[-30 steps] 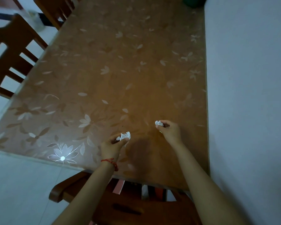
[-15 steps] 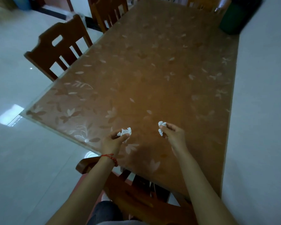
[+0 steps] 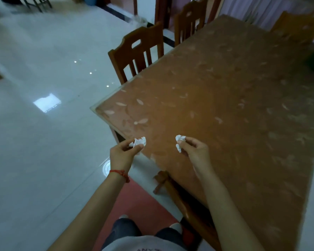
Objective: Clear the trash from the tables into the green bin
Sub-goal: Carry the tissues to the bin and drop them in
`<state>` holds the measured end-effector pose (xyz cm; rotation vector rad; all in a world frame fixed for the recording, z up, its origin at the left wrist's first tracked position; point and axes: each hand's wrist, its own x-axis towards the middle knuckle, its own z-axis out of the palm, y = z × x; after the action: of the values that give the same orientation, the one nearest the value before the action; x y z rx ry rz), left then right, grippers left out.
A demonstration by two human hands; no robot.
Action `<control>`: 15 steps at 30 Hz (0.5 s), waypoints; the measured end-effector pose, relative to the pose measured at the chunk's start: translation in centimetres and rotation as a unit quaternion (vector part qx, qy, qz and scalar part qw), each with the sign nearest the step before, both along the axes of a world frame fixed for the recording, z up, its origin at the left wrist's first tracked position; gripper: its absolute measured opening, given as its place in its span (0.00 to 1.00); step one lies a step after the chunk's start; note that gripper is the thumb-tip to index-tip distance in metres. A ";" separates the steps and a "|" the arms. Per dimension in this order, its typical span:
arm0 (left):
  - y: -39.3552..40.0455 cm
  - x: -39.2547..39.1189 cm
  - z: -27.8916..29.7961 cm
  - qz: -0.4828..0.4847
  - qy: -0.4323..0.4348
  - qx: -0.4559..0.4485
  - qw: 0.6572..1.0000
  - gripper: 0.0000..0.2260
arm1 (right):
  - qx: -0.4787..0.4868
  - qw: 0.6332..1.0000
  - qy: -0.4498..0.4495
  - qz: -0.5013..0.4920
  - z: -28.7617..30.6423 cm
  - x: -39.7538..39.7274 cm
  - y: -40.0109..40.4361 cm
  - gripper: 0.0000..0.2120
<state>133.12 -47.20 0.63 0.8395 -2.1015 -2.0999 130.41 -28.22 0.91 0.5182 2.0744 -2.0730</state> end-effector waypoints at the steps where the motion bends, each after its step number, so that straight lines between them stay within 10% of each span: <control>1: -1.6 0.2 -0.1 0.011 -0.001 0.004 1.000 0.10 | 0.000 1.000 0.004 0.009 0.2 -0.1 -1.6 0.02; 15: -22.6 6.8 -1.8 0.222 -0.009 -0.002 0.975 0.12 | 0.037 0.974 0.015 0.224 -0.6 -0.9 -24.5 0.03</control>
<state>139.95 -69.76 -1.21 1.1980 -1.7167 -1.8536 129.54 -52.67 0.33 0.0168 2.0541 -1.7570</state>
